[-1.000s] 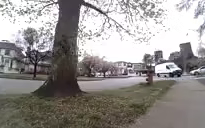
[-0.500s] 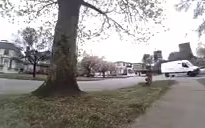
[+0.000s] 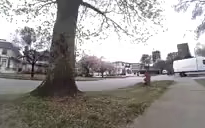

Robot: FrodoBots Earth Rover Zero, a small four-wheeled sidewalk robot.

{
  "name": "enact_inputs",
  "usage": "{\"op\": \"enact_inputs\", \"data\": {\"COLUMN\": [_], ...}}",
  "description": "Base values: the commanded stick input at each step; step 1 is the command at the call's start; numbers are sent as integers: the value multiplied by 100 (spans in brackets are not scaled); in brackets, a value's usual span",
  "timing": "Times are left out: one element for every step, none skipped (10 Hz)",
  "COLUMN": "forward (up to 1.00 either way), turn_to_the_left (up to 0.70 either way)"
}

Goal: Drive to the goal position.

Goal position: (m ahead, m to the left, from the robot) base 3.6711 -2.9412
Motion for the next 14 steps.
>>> {"op": "enact_inputs", "data": {"forward": [0, 0, 0, 0, 0, 0, 0, 0, 0, 0, 0, 0, 0, 0], "turn_to_the_left": [-85, -100, -100, -100, -100, -100, -100, -100, -100, -72, -19, 0, 0, 0]}}
